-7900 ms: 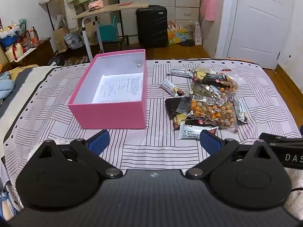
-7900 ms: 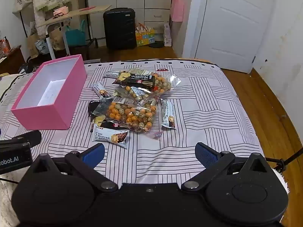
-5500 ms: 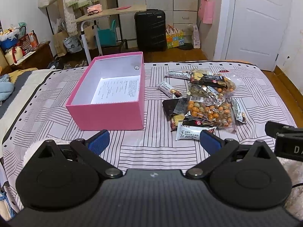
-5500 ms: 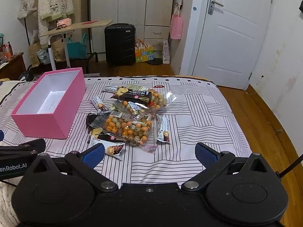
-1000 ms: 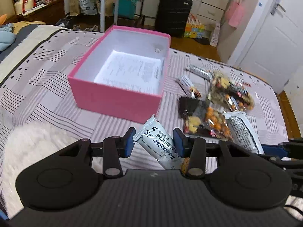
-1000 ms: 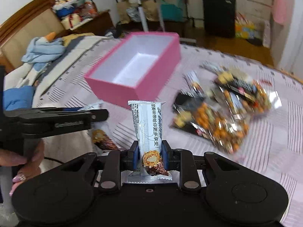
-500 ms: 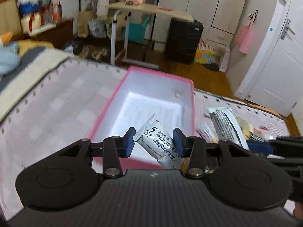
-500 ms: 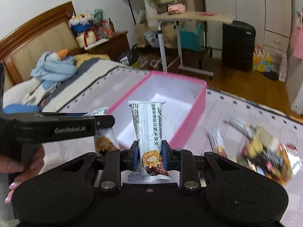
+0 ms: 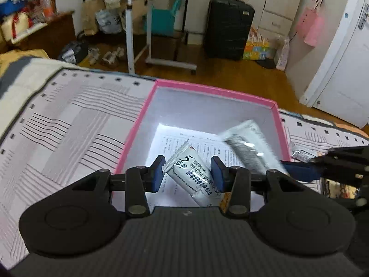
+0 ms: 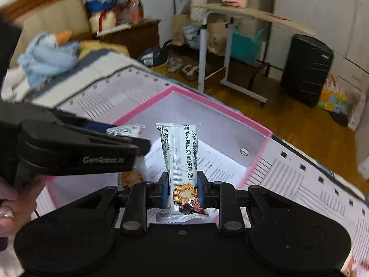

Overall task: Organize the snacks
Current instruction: 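Carry both white bars over the pink box and open both grippers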

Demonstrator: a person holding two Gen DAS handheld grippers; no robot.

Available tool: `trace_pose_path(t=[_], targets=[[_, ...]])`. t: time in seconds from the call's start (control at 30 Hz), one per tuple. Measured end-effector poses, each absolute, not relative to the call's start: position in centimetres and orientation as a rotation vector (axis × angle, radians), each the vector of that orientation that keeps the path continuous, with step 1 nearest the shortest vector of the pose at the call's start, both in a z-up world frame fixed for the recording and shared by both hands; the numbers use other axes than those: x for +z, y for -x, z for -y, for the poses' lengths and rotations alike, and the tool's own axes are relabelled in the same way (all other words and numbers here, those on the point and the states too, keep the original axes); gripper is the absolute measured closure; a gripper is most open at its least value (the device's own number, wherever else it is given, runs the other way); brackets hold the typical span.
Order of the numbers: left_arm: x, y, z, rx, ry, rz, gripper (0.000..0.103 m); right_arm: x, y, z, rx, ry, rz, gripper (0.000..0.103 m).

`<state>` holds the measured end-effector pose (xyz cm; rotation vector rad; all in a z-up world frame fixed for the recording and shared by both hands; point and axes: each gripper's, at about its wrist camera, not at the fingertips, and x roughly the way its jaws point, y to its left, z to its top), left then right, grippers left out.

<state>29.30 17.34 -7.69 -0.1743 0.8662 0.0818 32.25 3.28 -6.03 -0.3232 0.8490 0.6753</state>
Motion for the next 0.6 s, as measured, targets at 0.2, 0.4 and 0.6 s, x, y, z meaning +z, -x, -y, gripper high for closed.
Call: trace_pose_path(t=[0.2, 0.4, 0.6], targets=[[-10.6, -31.8, -17.0, 0.094, 0.154, -0.914, 0.061, -8.8, -34.4, -5.6, 0.671, 0.415, -0.893, 0.075], [-12.2, -32.7, -17.5, 0.098, 0.189, -0.973, 0.054, -10.4, -34.8, -6.4, 0.646, 0.485, -0.913, 0.069], [-11.1, -31.7, -17.2, 0.134, 0.138, -0.946, 0.048, -9.3, -33.9, -5.8, 0.628, 0.476, -0.895, 0.064]])
